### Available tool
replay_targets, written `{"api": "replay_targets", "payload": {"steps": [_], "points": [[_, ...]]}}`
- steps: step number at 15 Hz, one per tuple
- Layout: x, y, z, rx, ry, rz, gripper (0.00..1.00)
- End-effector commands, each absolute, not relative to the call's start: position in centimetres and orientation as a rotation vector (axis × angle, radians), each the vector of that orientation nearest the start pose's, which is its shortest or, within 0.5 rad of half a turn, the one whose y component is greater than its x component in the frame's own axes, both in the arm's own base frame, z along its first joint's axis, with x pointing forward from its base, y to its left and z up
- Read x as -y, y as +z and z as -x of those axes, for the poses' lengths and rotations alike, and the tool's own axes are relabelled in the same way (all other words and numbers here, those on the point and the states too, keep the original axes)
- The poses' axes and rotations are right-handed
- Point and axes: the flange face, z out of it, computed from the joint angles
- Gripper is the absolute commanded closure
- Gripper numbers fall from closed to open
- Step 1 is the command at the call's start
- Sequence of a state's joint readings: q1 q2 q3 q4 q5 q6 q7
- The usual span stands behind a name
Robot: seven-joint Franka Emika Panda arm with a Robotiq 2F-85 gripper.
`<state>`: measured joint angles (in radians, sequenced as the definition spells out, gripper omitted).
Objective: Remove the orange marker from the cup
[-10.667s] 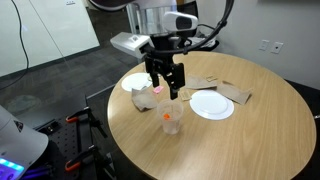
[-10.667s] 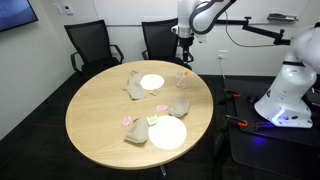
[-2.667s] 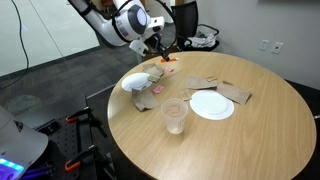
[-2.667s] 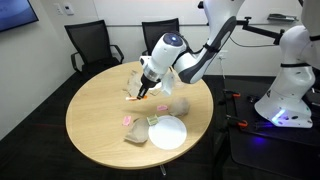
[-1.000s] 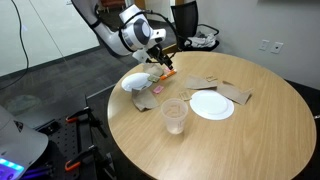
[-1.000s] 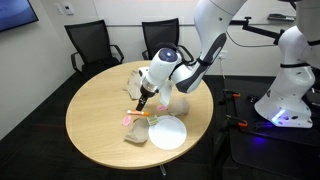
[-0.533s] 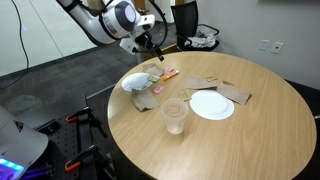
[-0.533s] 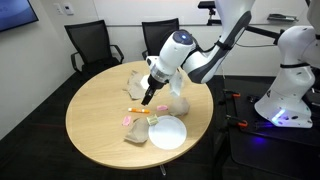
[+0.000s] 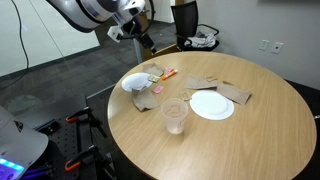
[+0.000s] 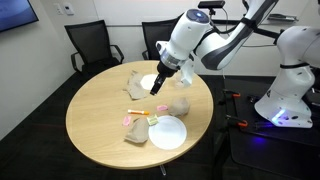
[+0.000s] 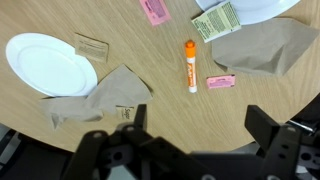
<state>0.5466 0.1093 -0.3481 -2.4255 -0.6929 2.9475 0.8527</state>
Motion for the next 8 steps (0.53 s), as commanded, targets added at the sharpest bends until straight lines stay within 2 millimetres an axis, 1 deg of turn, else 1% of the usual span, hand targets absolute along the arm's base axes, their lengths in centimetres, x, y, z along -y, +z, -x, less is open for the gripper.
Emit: {"api": "replay_targets", "payload": {"steps": [1,2,4,8], "points": [[-14.1,31.4,-47.4,0.006,-0.732,3.128,0.0],[-14.1,30.6,-48.9,0.009,-0.76,3.121,0.0],[-14.1,30.8,-48.3,0.007,-0.753,3.119,0.0],[-14.1,30.7,-48.0,0.007,-0.747,3.118,0.0]]}}
